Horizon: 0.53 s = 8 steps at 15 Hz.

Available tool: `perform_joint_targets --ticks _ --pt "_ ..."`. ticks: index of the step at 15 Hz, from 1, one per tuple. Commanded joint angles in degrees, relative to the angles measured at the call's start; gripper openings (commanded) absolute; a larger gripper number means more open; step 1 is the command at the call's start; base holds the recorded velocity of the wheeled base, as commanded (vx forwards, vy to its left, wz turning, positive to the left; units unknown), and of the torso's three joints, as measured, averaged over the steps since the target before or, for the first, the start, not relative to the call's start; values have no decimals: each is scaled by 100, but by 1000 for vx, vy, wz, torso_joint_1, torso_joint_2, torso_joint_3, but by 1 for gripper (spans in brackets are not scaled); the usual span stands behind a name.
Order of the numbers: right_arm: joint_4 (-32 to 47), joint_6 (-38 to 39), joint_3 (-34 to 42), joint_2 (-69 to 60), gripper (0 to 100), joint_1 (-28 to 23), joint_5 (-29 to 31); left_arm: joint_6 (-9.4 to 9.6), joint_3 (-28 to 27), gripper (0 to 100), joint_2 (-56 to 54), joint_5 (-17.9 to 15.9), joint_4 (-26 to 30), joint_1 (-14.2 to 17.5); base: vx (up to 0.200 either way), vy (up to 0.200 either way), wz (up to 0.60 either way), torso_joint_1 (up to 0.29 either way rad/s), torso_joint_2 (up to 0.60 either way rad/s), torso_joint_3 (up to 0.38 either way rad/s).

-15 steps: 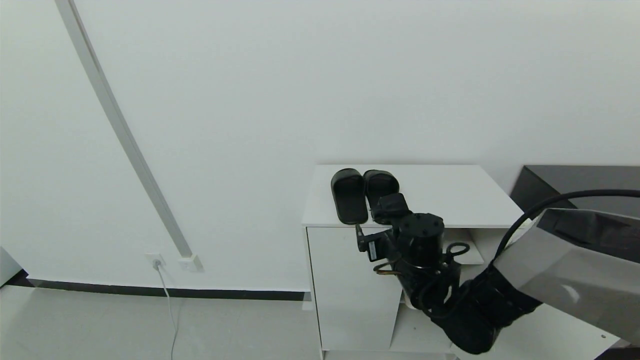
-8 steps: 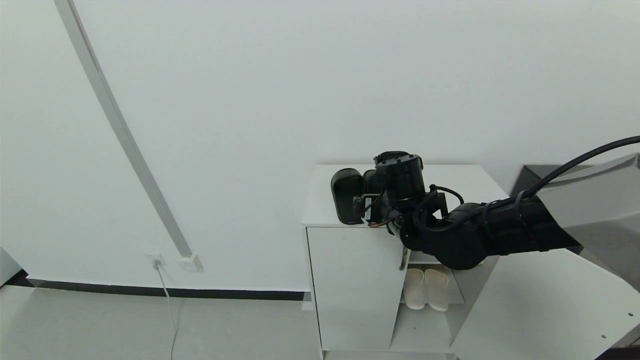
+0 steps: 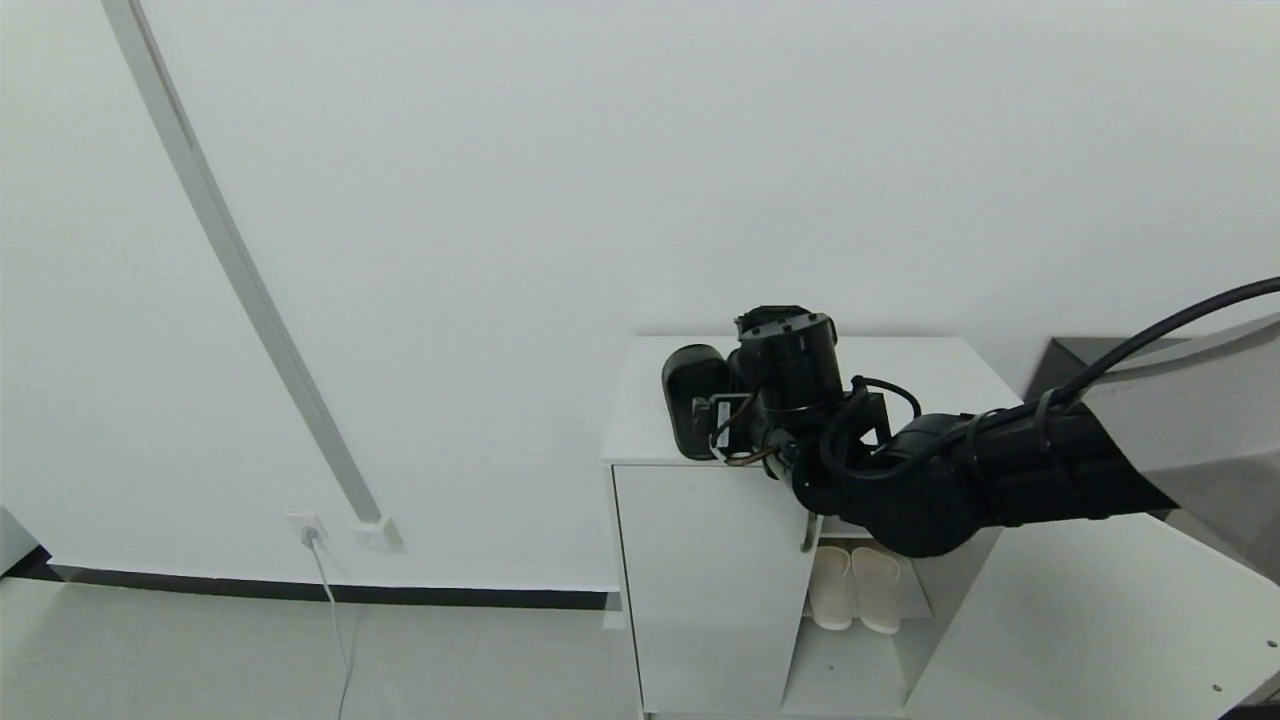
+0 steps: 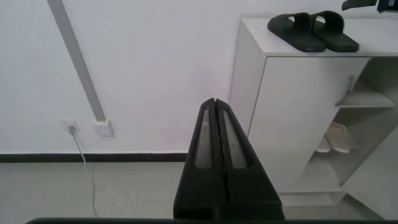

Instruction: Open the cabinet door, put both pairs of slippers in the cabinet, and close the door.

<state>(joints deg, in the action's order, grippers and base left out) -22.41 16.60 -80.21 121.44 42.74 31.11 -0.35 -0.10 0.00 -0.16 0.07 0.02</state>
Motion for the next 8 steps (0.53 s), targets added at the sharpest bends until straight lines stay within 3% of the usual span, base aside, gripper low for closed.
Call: perform_joint_targets --ticks 1,7,8 --pt "-36 -8 23 99 100 6 9 -9 1 0 9 -2 1 6 200 0 0 7 7 7" --pt "-264 18 340 336 100 33 18 44 10 0 0 -2 1 6 200 0 0 6 2 1" --pt "-422 10 419 407 100 33 35 35 1 0 0 -2 1 6 0 0 0 0 0 0"
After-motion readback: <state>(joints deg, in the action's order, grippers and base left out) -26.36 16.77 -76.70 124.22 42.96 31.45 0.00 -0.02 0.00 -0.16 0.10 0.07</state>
